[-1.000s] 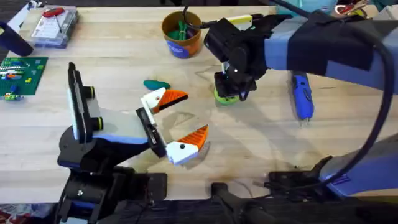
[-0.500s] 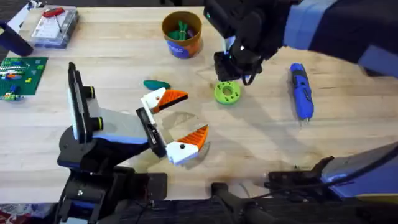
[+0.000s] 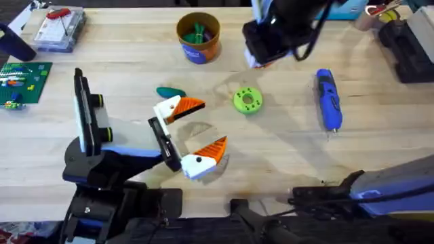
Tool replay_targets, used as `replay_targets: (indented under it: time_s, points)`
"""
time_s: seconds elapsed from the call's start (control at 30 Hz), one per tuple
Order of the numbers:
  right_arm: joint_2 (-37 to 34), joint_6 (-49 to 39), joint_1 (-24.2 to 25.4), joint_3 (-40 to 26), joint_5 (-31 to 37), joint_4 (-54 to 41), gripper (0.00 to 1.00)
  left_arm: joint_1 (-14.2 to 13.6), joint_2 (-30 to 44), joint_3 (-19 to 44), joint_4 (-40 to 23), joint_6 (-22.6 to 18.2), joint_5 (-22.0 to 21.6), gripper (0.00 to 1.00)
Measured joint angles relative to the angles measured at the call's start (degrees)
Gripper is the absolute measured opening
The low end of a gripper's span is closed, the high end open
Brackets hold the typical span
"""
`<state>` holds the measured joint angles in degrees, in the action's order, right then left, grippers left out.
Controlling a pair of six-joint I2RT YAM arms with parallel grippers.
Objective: Pick up the gripper from the table and insert it into the empty holder that is missing its gripper. Then pick up a screw, insert it into the mounting hole, and use the screwdriver to tighten it. Finally, clean up the table by picking up the vegetable and placing it into the bucket.
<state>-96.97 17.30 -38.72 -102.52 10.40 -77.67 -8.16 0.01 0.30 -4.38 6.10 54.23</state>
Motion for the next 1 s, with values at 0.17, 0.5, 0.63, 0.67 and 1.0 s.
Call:
replay_targets:
  time_s: [0.17, 0.5, 0.63, 0.67, 1.0]
  points:
    - [0.00, -6.52, 0.00, -7.33, -3.28, -5.14, 0.003, 0.00, 0.00, 0.00, 0.00, 0.01, 0.00, 0.990]
    - [-0.43, -12.03, -0.01, -17.06, -7.83, -10.99, 0.003, 0.00, 0.00, 0.00, 0.00, 0.02, 0.01, 0.990]
    - [-2.40, -13.27, -0.50, -21.60, -9.25, -11.43, 0.003, -0.02, -0.01, 0.00, 0.00, 0.01, 0.01, 0.990]
    - [-3.14, -13.64, -0.80, -22.80, -9.48, -11.68, 0.003, 0.00, -0.02, 0.00, 0.00, 0.02, 0.00, 0.990]
    - [-9.75, -17.50, -7.15, -31.59, -10.70, -14.60, 0.003, 0.00, 0.00, 0.00, 0.00, 0.03, 0.01, 0.990]
